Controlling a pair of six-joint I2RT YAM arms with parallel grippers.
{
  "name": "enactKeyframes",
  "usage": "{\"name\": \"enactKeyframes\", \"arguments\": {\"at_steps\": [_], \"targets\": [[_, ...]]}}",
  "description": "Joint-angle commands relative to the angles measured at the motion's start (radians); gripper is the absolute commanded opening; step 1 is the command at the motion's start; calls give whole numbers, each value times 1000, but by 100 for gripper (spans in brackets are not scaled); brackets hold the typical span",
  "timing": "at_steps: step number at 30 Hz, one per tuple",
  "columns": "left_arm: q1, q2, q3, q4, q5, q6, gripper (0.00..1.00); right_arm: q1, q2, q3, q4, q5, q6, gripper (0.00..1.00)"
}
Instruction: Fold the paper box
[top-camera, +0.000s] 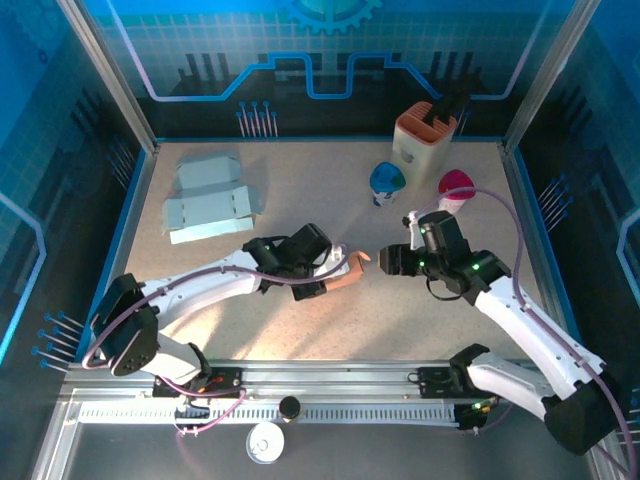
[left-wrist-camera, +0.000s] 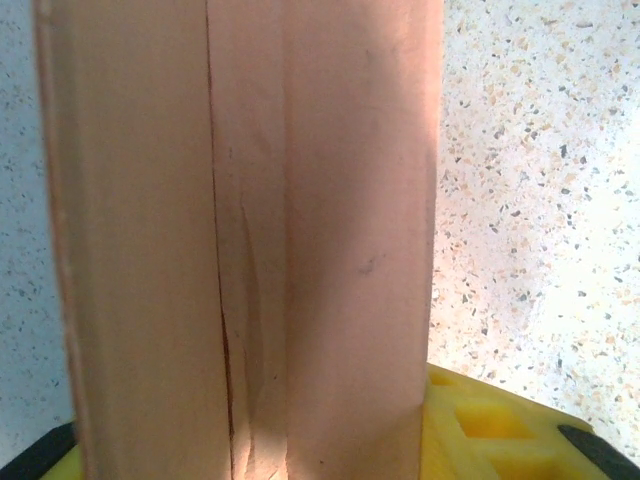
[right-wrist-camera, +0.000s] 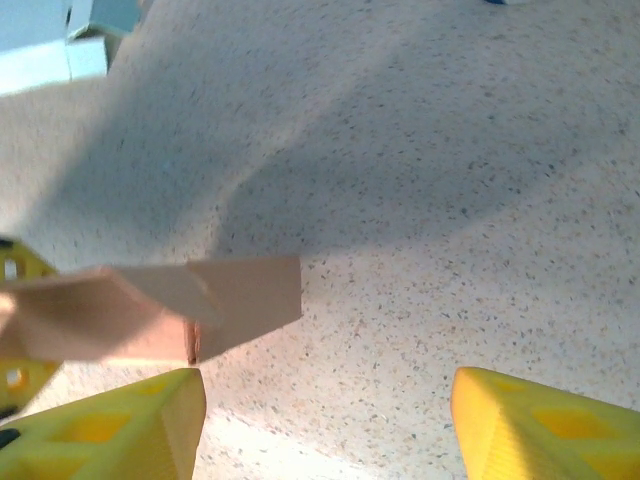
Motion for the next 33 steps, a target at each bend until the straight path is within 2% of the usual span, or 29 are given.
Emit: {"name": "enactKeyframes", "arguments": {"at_steps": [1, 6, 12, 22, 33], "targets": [[37, 15, 33, -85, 87, 24, 39, 45, 5, 21, 9, 5, -149, 66], [77, 12, 33, -99, 132, 79, 40, 96, 68, 57, 17, -27, -223, 66], [94, 23, 20, -79, 170, 118, 41, 101, 163, 103, 18, -59, -245, 66], [106, 69, 18, -42, 180, 122, 46, 109, 259, 133, 43, -110, -251, 65], [106, 59, 13, -17, 173, 118, 53, 120, 321, 153, 55, -96, -264, 62]]}}
